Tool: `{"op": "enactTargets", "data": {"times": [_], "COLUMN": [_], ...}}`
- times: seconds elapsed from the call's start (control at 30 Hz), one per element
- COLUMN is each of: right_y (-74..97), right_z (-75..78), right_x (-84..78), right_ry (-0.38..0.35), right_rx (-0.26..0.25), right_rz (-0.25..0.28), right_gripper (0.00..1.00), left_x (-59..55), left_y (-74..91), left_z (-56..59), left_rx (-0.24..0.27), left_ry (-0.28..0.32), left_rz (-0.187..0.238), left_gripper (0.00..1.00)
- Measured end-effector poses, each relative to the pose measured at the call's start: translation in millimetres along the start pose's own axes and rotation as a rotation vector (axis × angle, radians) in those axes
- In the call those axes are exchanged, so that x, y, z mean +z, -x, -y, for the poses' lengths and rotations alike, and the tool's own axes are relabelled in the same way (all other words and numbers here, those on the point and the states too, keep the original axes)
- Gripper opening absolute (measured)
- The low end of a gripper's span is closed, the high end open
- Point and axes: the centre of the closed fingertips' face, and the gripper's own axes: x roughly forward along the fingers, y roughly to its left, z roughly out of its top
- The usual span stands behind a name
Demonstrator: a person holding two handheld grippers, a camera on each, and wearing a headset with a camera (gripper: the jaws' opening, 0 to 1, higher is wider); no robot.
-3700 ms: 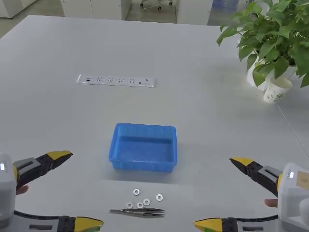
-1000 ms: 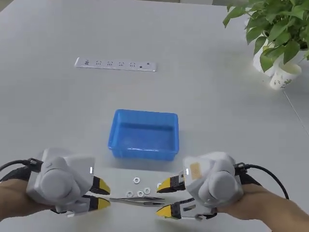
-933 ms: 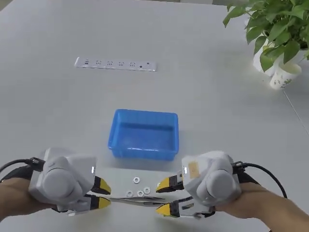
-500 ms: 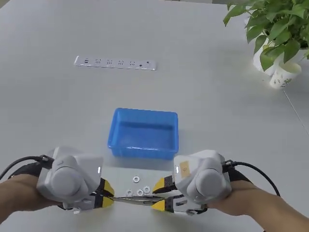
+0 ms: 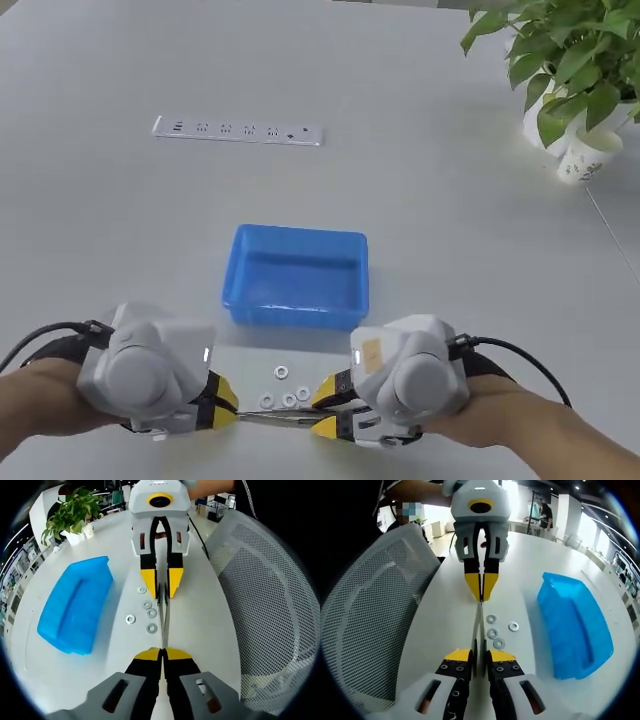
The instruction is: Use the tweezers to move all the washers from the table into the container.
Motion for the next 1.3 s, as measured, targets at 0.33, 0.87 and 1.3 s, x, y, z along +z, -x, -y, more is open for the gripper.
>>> {"op": "enactTargets", "data": {"times": [0.33,0.87,1.3], "right_y": [-0.5,-1.6,1.4], "right_z": [-1.3,-6.4,-5.8], "right_x": [0.2,1.9,7.8], "right_ry": [0.021,0.054,0.058], "right_rx": [-0.001,0.0,-0.018], "right_rz": [-0.011,-0.026,-0.014], "right_gripper": [0.14,0.14,0.13], "left_x": [8.3,30.2,54.1], "left_y": [8.8,29.0,38.8], "left_z": [2.9,5.5,3.5], "left_rx": [-0.007,0.003,0.012], "left_ry": [0.005,0.004,-0.029], "left_rz": [0.002,0.009,0.026], "left_gripper": [0.05,0.05,0.05]}}
